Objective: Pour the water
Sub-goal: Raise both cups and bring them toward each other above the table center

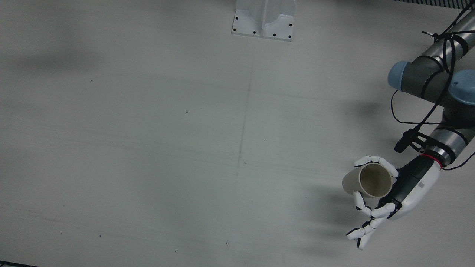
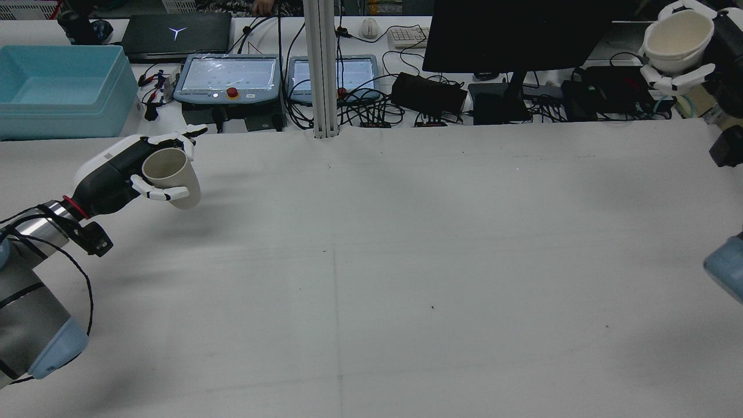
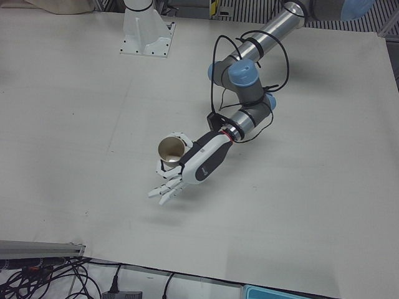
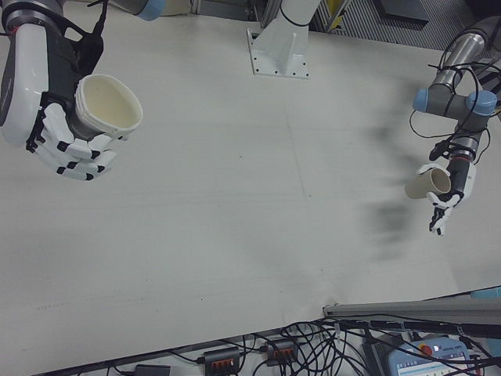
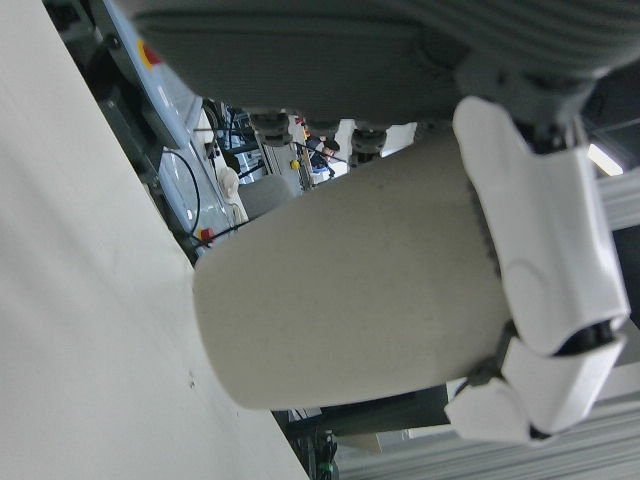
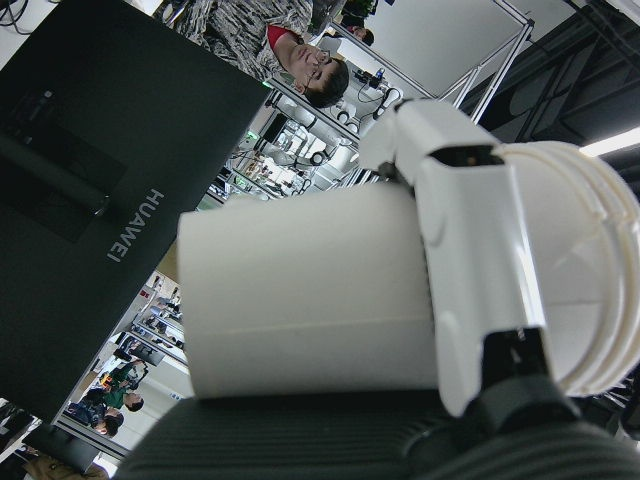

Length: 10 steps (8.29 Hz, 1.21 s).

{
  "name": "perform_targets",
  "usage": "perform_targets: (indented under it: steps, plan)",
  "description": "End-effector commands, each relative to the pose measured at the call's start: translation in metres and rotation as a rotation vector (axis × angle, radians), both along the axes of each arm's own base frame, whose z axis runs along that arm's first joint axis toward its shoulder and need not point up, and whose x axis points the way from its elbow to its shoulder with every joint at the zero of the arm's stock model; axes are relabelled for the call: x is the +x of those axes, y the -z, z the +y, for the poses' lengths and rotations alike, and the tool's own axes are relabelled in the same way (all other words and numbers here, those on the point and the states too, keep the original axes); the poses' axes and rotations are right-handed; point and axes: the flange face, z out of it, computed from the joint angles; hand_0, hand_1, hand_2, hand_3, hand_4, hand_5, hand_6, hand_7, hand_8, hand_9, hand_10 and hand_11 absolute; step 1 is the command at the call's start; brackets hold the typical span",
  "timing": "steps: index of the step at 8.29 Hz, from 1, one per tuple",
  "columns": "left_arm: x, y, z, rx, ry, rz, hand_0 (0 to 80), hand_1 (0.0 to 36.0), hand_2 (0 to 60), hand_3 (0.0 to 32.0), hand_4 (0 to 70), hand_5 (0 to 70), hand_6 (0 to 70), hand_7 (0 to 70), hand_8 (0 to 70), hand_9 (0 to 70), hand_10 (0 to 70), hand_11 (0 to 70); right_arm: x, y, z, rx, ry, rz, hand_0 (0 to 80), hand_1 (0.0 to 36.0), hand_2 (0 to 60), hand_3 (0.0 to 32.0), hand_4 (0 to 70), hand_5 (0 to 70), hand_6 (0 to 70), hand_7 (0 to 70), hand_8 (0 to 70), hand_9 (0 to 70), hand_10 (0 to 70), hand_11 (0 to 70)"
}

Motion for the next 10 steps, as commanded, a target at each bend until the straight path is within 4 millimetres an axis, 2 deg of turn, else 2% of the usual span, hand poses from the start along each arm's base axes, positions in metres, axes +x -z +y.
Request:
perform_targets:
  steps: [1,2,3,4,5,7,8,10]
  plan:
    - [0.135,0.121,0.043,0.107,-0.13,-0.076,54.8,36.0,60.0,0.0,55.0,70.0,6.5,13.9,0.3,1.3,2.7,6.0,0.001,0.084,-0.011,0.019,0.001,0.073,80.0,36.0,49.2,0.0,16.6,70.0,44.4,53.8,35.8,47.8,45.5,67.9]
    - [0.174,0.148,0.066,0.147,-0.167,-0.091,55.1,36.0,60.0,0.0,54.6,70.0,6.3,13.6,0.3,1.3,2.6,5.8,-0.016,0.106,-0.018,0.037,0.023,0.09,80.0,36.0,49.2,0.0,16.6,70.0,44.4,53.8,35.8,47.8,45.5,67.9]
    - [0.209,0.174,0.088,0.172,-0.207,-0.105,55.0,36.0,60.0,0.0,53.2,70.0,6.2,13.1,0.4,1.2,2.5,5.7,-0.035,0.129,-0.022,0.03,0.05,0.12,80.0,36.0,52.9,0.0,18.7,70.0,45.7,55.4,36.1,48.1,45.6,68.2]
    - [0.235,0.195,0.103,0.196,-0.231,-0.112,54.8,36.0,60.0,0.0,53.8,70.0,6.8,13.5,0.5,1.3,2.7,5.9,-0.059,0.153,-0.024,0.024,0.08,0.173,80.0,36.0,60.0,0.0,31.1,70.0,52.6,65.1,37.2,49.2,45.2,67.9]
    - [0.249,0.218,0.095,0.193,-0.233,-0.117,54.5,36.0,60.0,0.0,54.6,70.0,7.4,14.1,0.7,1.4,2.9,6.2,-0.089,0.18,-0.025,0.033,0.114,0.229,80.0,36.0,60.0,0.0,33.5,70.0,53.5,66.8,37.3,49.3,44.5,66.8]
    - [0.258,0.245,0.089,0.199,-0.231,-0.1,54.2,36.0,60.0,0.0,55.5,70.0,8.0,14.2,0.8,1.4,2.7,5.9,-0.148,0.215,-0.018,0.06,0.182,0.318,80.0,36.0,60.0,0.0,40.2,70.0,56.0,70.0,37.8,50.1,43.8,65.6]
    - [0.251,0.248,0.082,0.193,-0.222,-0.093,55.0,36.0,60.0,0.0,56.4,70.0,8.2,14.2,0.8,1.4,2.7,5.9,-0.182,0.228,-0.008,0.069,0.21,0.351,80.0,36.0,60.0,0.0,43.3,70.0,57.1,70.0,38.2,50.6,43.7,65.3]
    - [0.226,0.251,0.057,0.153,-0.198,-0.069,55.4,36.0,60.0,0.0,58.4,70.0,9.3,15.7,1.2,1.7,3.1,6.4,-0.242,0.229,0.017,0.082,0.262,0.397,80.0,36.0,60.0,0.0,46.1,70.0,57.7,70.0,38.2,50.5,45.1,67.4]
